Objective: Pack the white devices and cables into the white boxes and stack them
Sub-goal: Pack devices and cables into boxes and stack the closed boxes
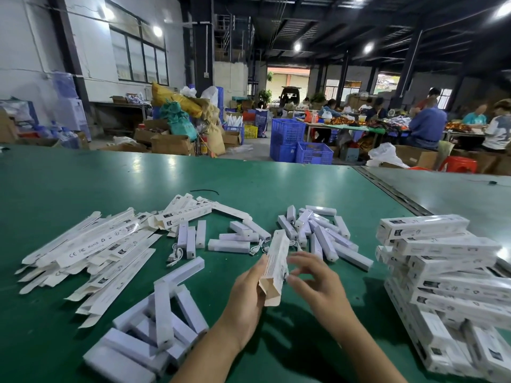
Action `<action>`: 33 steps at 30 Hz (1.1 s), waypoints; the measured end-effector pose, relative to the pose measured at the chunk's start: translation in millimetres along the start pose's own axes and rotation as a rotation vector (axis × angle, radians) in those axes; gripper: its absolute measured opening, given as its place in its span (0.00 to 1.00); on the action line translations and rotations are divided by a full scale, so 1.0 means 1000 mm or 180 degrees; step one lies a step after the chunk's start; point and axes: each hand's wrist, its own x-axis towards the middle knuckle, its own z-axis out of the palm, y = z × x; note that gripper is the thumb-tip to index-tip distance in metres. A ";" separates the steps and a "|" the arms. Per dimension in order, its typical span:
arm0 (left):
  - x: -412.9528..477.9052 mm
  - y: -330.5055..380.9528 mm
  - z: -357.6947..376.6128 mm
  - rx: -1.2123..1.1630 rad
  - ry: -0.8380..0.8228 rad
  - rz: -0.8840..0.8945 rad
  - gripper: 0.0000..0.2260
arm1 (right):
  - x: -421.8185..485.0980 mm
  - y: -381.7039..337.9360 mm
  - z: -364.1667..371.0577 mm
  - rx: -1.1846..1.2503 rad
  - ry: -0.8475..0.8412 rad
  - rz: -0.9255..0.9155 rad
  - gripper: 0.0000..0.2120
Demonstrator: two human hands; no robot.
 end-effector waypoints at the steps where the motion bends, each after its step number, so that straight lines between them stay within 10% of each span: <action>1: 0.000 0.000 0.000 -0.0024 -0.0008 0.0019 0.18 | -0.002 -0.002 0.001 0.0085 -0.0186 -0.0049 0.13; 33: 0.010 -0.017 -0.023 0.1339 0.0609 0.0900 0.09 | 0.000 0.009 0.017 0.0688 0.0233 0.0411 0.10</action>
